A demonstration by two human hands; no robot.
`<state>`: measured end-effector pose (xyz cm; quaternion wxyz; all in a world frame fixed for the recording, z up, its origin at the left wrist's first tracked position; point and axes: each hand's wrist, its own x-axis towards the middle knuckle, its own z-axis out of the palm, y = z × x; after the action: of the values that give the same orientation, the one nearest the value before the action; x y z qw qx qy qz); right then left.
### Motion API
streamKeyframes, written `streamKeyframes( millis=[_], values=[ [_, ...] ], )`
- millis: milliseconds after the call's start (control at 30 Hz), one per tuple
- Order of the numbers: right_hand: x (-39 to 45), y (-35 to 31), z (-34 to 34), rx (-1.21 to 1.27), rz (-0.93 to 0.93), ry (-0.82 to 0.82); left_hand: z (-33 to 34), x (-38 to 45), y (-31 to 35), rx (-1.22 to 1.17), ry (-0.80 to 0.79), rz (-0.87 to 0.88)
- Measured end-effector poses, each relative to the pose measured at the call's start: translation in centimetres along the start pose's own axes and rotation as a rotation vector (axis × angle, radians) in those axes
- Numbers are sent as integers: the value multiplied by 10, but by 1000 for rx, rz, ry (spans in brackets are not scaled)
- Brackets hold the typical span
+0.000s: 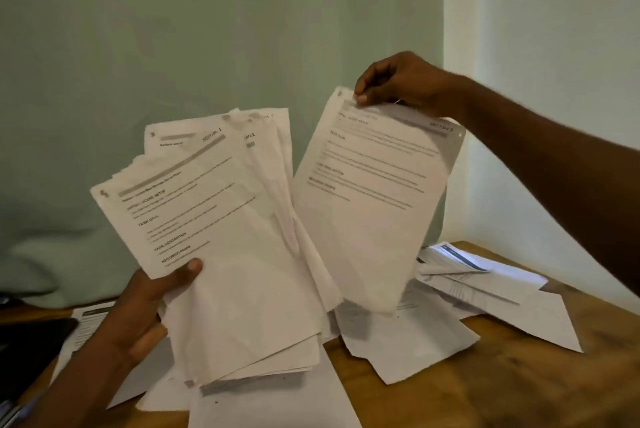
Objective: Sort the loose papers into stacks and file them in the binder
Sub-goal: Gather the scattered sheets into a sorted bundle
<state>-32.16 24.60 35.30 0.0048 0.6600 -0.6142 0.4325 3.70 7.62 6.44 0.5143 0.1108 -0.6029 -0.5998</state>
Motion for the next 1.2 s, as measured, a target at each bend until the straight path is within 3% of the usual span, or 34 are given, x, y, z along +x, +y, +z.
streamKeyframes(
  millis=[133, 300, 467, 600, 667, 733, 767, 867, 967, 1033, 1200],
  values=[
    [-24, 8, 43, -45, 32, -207, 32, -12, 22, -3, -115, -52],
    [-50, 21, 115, 61, 82, -376, 57, -27, 17, 90, -132, -186],
    [-78, 67, 132, 120, 348, -170, 74, -49, -10, 166, -108, -293],
    [-81, 73, 136, 53, 167, -176, 77, -53, -25, 277, -30, -309],
    [-95, 79, 131, 199, 202, 49, 79, -53, -31, 268, 28, -284],
    [-121, 100, 126, 299, 351, 324, 82, -52, -36, 225, 65, -237],
    [-140, 114, 128, 290, 429, 372, 86, -50, -37, 221, 66, -217],
    [-190, 148, 146, 390, 589, 197, 98, -41, -38, 198, 64, -180],
    [-223, 152, 160, 857, 586, -80, 116, -32, -37, 183, 88, -161],
    [-231, 148, 165, 932, 584, -61, 127, -28, -38, 214, 132, -128],
    [-225, 120, 164, 591, 346, 97, 143, -33, -37, 302, 215, -7]
  ],
)
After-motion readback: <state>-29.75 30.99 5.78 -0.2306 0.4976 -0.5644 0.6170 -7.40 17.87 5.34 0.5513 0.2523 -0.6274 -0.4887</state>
